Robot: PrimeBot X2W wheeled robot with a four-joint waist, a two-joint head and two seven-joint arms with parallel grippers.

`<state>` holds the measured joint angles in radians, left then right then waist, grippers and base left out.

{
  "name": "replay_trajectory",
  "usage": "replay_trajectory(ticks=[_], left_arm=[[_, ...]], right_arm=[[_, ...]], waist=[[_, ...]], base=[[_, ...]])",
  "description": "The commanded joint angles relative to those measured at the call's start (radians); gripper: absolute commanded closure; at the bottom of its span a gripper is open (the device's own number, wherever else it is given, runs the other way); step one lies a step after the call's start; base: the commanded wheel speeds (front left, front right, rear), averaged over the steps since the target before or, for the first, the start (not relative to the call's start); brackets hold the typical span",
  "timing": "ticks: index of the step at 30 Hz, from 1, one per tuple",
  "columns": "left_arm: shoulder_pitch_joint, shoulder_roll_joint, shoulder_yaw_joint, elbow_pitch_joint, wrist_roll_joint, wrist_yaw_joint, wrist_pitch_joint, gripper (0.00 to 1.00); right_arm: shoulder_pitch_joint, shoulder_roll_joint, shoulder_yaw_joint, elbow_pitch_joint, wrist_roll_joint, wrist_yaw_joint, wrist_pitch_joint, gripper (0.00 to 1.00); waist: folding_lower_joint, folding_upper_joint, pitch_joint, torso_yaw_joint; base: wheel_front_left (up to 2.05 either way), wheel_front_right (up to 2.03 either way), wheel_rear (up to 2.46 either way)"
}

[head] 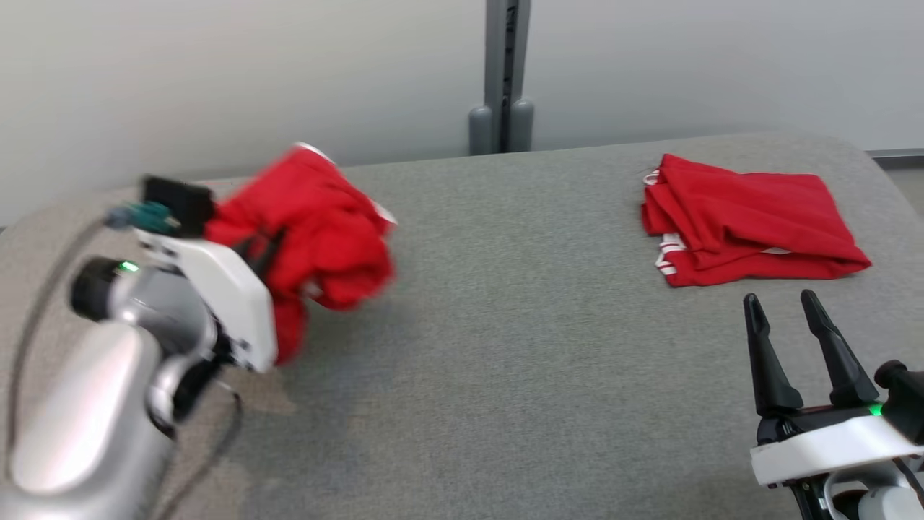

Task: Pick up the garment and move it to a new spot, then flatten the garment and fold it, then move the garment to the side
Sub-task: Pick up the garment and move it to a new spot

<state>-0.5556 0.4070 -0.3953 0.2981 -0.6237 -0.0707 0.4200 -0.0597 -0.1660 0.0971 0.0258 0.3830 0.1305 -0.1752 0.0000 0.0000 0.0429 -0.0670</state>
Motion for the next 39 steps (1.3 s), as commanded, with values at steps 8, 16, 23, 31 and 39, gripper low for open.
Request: replay_trajectory(ticks=[8, 16, 23, 31, 39], left_arm=[[0.194, -0.102, -0.169, -0.189, 0.12, 0.103, -0.02, 1.0], [0.264, -0.261, -0.326, 0.002, 0.182, 0.11, -0.113, 0.0], [0.217, -0.294, -0.316, 0.078, 0.166, 0.097, -0.188, 0.0], [0.207, -0.235, -0.234, -0.021, 0.147, 0.136, -0.245, 0.0], [0.267, -0.152, -0.121, -0.163, 0.13, 0.209, -0.32, 0.0]], right_arm=[[0.03, -0.01, -0.018, -0.025, 0.003, 0.001, 0.013, 0.0], [0.022, -0.007, -0.008, -0.023, 0.001, 0.001, 0.017, 0.0], [0.033, -0.008, -0.013, -0.017, 0.001, 0.001, 0.015, 0.0], [0.049, -0.016, -0.019, -0.025, -0.003, 0.001, 0.025, 0.0], [0.072, -0.023, -0.033, -0.046, -0.011, 0.001, 0.047, 0.0]], waist=[[0.0, 0.0, -0.012, -0.058], [0.0, 0.0, 0.0, -0.082], [0.0, 0.0, 0.006, -0.061], [0.0, 0.0, -0.019, -0.015], [0.0, 0.0, -0.031, 0.023]], base=[[0.0, 0.0, 0.0], [0.0, 0.0, 0.0], [0.0, 0.0, 0.0], [0.0, 0.0, 0.0], [0.0, 0.0, 0.0]])
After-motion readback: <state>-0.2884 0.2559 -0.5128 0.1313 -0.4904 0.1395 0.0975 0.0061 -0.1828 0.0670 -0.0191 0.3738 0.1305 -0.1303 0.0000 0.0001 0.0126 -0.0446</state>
